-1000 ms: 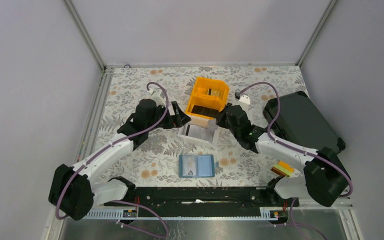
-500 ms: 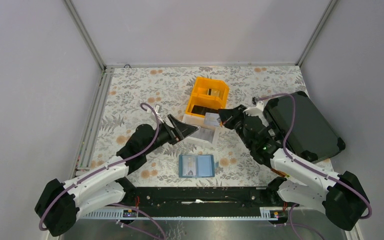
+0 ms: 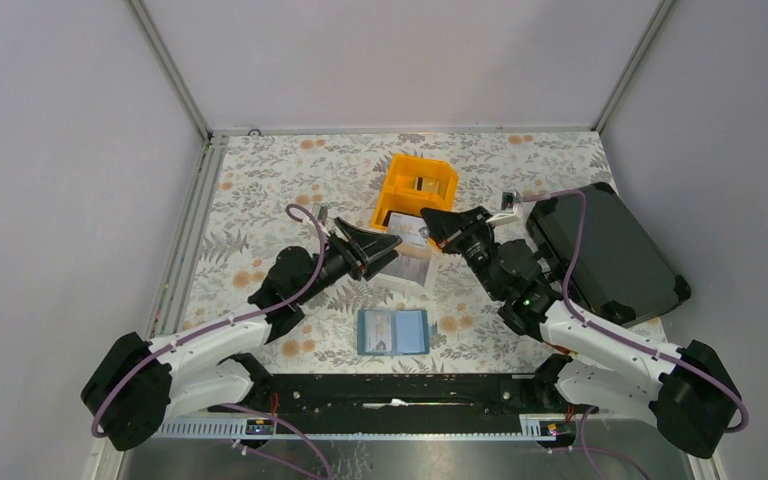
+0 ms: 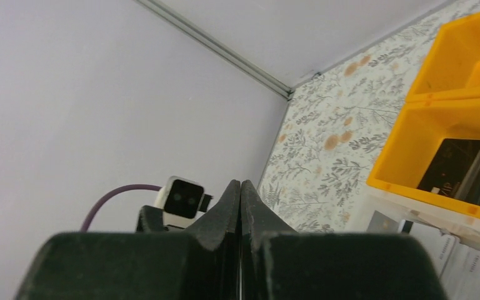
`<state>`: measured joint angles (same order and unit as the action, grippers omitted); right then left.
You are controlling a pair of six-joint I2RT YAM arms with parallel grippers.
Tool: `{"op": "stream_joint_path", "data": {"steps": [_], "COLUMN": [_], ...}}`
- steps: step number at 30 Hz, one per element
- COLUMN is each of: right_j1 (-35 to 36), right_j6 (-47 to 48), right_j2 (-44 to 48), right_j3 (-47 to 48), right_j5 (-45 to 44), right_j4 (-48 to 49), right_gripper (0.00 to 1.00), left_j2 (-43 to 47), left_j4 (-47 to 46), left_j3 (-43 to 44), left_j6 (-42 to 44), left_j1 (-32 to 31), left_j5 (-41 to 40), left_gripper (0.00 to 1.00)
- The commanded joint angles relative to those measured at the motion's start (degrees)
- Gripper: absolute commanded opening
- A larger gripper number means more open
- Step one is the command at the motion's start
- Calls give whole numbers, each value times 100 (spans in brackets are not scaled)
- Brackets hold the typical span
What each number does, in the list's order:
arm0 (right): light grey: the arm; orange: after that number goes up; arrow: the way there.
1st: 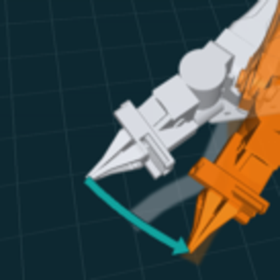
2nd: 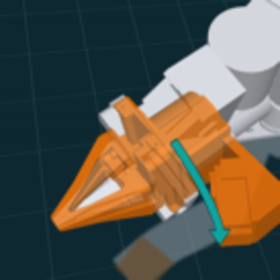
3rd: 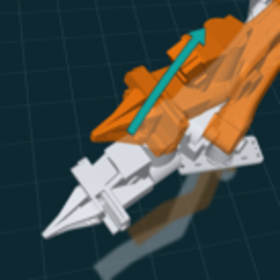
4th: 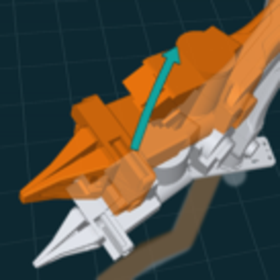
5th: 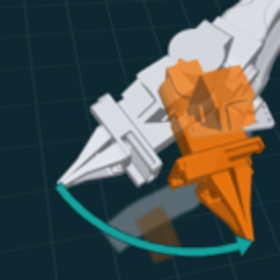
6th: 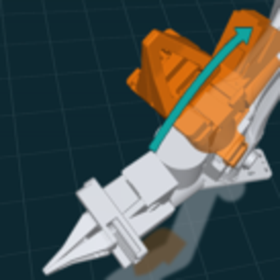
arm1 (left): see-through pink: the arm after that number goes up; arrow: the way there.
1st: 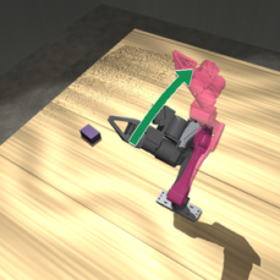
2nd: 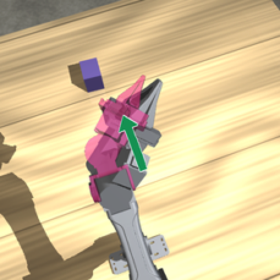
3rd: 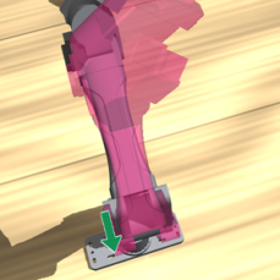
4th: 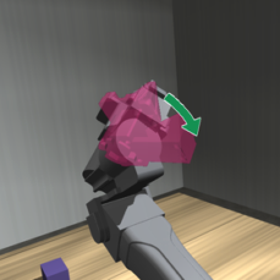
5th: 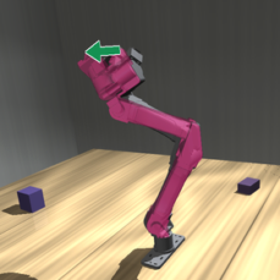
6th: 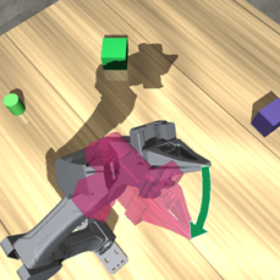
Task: Put the credit cards into the card holder
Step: Pick up the credit card from the storage box.
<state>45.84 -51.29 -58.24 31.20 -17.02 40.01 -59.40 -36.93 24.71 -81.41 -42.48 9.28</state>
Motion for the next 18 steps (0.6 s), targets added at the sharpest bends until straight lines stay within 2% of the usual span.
{"op": "stream_joint_path", "data": {"steps": [1, 6, 12, 15, 16, 18], "right_j1": [126, 197, 195, 197, 197, 197], "right_j6": [47, -28, -327, -380, -379, -362], "right_j2": [12, -12, 27, 59, 98, 220], "right_j3": [-28, -114, -347, -362, -379, -434], "right_j5": [102, 143, 165, 185, 143, 2], "right_j4": [752, 824, 835, 682, 564, 270], "right_gripper": [0, 0, 0, 0, 5, 26], "left_j2": [-180, -245, -276, -385, -400, -395], "left_j4": [-878, -1232, -1293, -1452, -1482, -1509], "left_j3": [81, 16, -21, -52, -72, -150], "left_j6": [-403, -376, -183, -162, -138, -71], "left_j1": [-29, -31, -29, -30, -31, -22], "left_j5": [154, 24, -118, -110, -102, -87], "left_gripper": [67, 45, 27, 9, 5, 0]}}
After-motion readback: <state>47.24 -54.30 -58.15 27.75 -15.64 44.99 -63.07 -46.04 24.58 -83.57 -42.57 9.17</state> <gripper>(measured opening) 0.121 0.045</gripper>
